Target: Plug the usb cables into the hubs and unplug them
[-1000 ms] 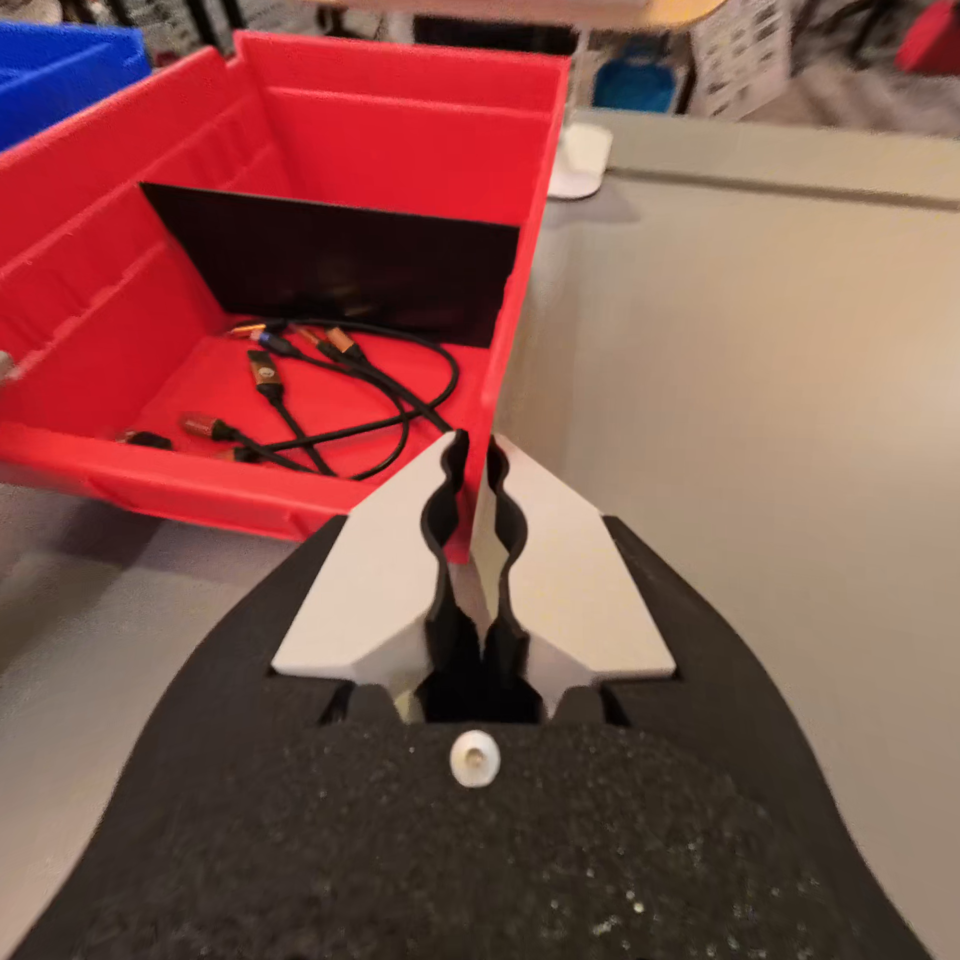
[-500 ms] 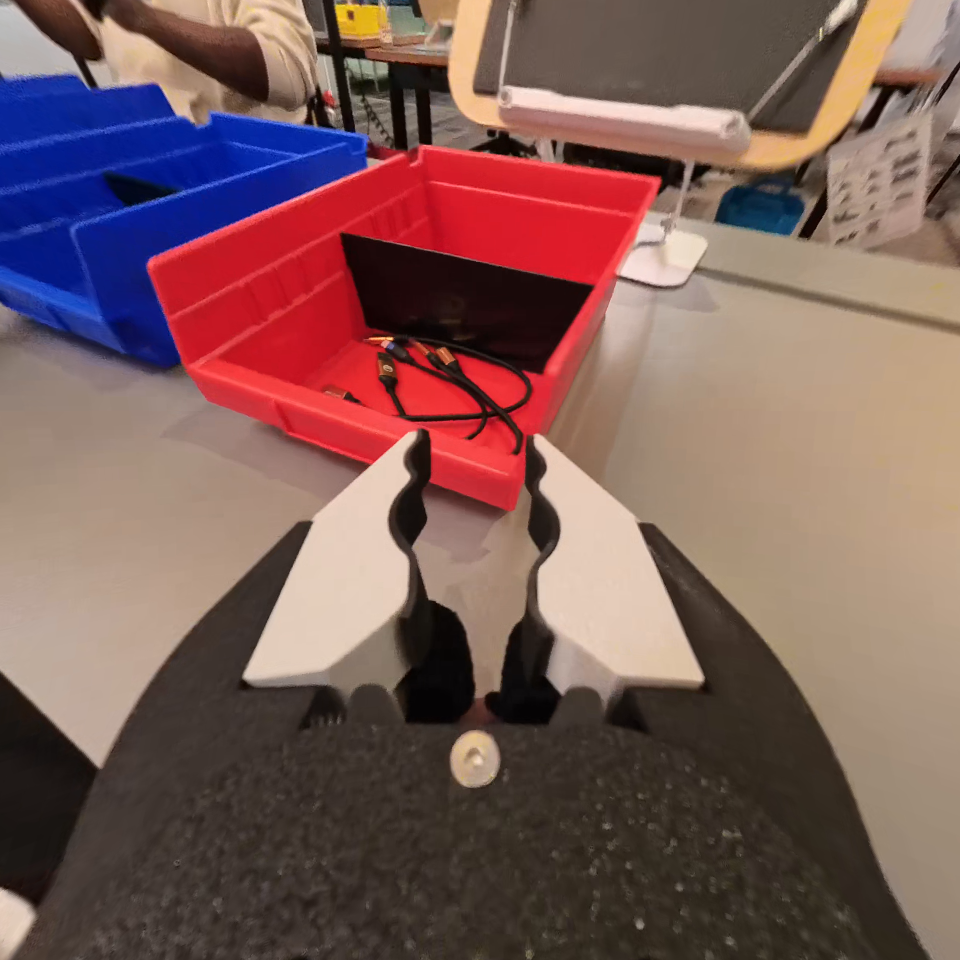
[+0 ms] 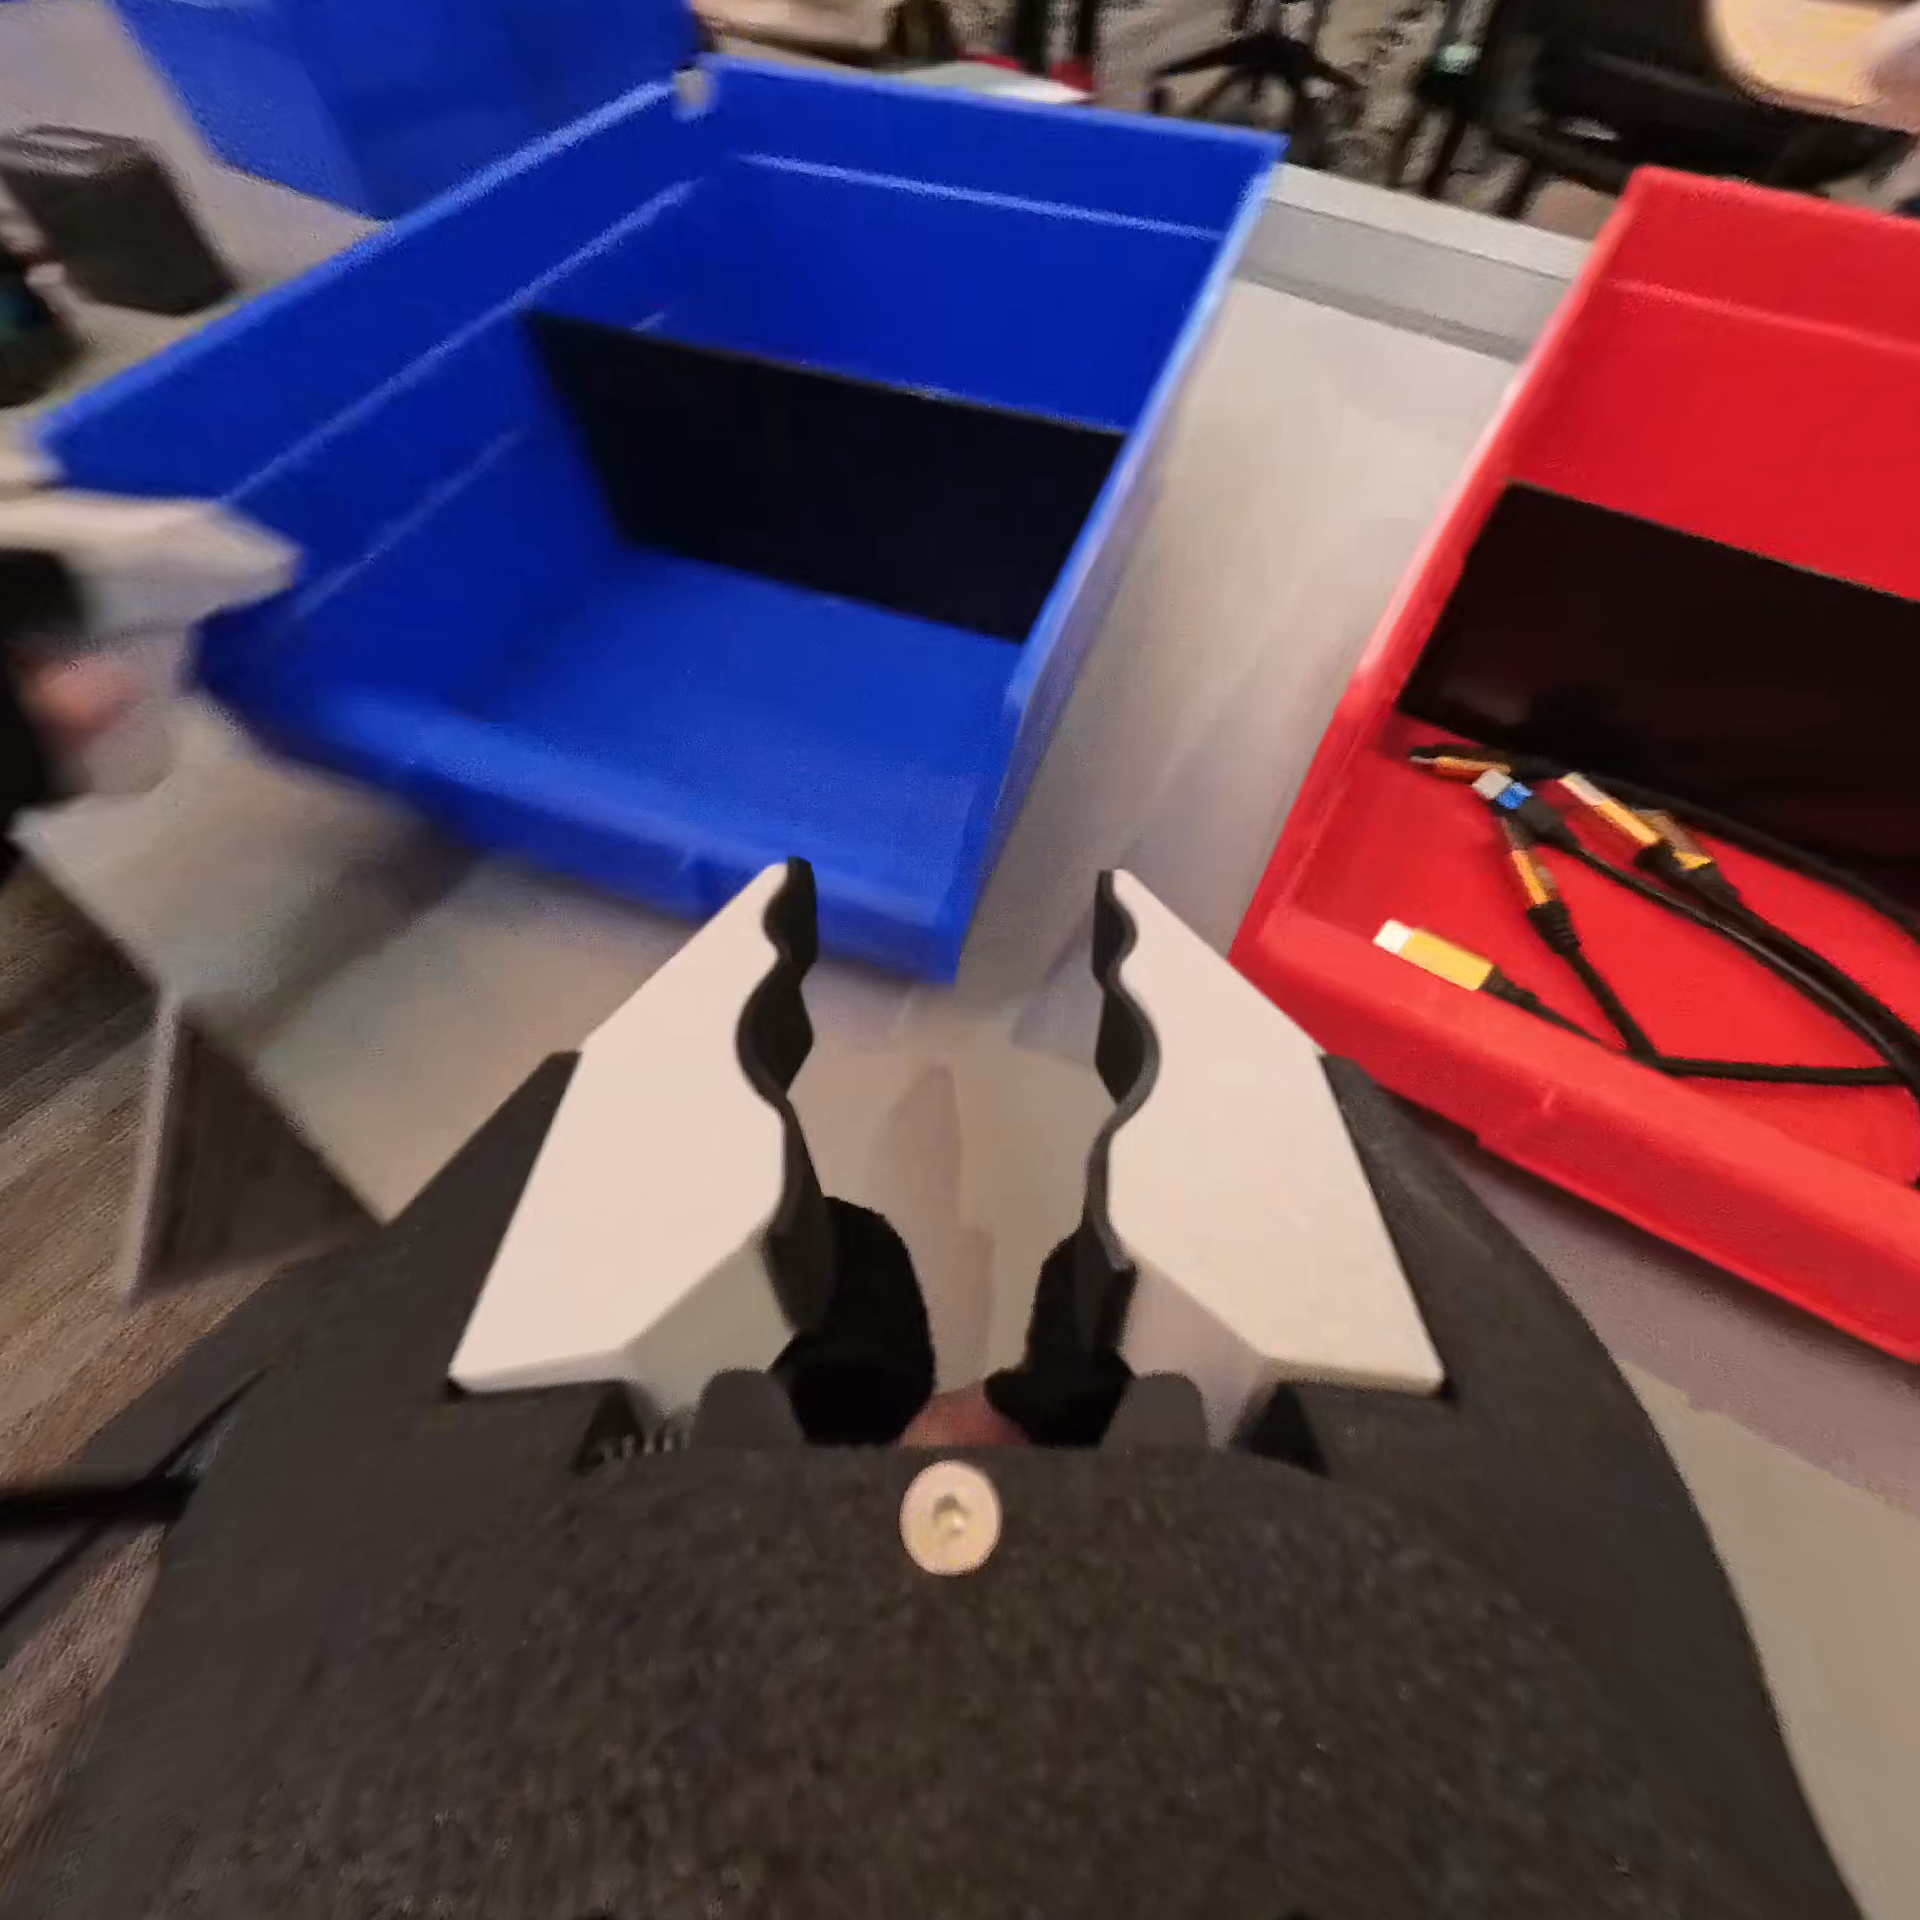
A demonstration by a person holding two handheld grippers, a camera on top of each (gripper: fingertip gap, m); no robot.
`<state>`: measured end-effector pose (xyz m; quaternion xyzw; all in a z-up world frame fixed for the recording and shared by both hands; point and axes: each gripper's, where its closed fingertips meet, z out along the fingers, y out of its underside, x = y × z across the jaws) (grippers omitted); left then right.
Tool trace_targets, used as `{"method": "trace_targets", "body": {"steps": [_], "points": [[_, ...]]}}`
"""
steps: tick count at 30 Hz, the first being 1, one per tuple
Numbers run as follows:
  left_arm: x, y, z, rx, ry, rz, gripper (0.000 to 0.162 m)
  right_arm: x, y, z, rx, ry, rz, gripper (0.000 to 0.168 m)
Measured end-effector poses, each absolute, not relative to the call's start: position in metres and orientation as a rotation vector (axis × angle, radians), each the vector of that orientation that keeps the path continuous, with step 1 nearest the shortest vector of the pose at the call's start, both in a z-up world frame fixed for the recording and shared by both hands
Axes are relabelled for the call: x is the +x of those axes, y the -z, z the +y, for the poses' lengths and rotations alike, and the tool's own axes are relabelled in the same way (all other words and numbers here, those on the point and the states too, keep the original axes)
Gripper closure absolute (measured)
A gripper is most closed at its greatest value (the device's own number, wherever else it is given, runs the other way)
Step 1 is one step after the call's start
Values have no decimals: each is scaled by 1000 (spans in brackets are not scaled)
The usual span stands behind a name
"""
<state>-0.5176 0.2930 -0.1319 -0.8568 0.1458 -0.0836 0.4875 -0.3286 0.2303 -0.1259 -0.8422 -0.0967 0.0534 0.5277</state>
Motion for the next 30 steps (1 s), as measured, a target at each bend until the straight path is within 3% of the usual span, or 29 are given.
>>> {"method": "trace_targets", "body": {"steps": [1, 2, 3, 4, 15, 22, 26, 30], "points": [[-517, 132, 280, -2078, 198, 356, 158, -329, 129, 239, -2025, -104, -212, 117], [-517, 132, 268, -2075, 203, 348, 157, -333, 136, 243, -2054, -98, -222, 130], [-517, 131, 258, -2073, 208, 350, 157, -330, 144, 245, -2097, -71, -206, 158], [-518, 130, 251, -2068, 212, 352, 157, -327, 145, 245, -2102, -69, -185, 164], [-485, 37, 181, -1686, 198, 249, 156, -291, 15, 201, -1699, 28, -172, 166], [-349, -56, 184, -1458, 294, 441, 155, -147, -83, 162, -1492, 251, 19, 166], [-214, -73, 187, -1399, 358, 622, 155, -14, -84, 132, -1485, 380, 266, 164], [-83, -37, 173, -1419, 401, 813, 155, 107, -27, 96, -1563, 377, 525, 164]]}}
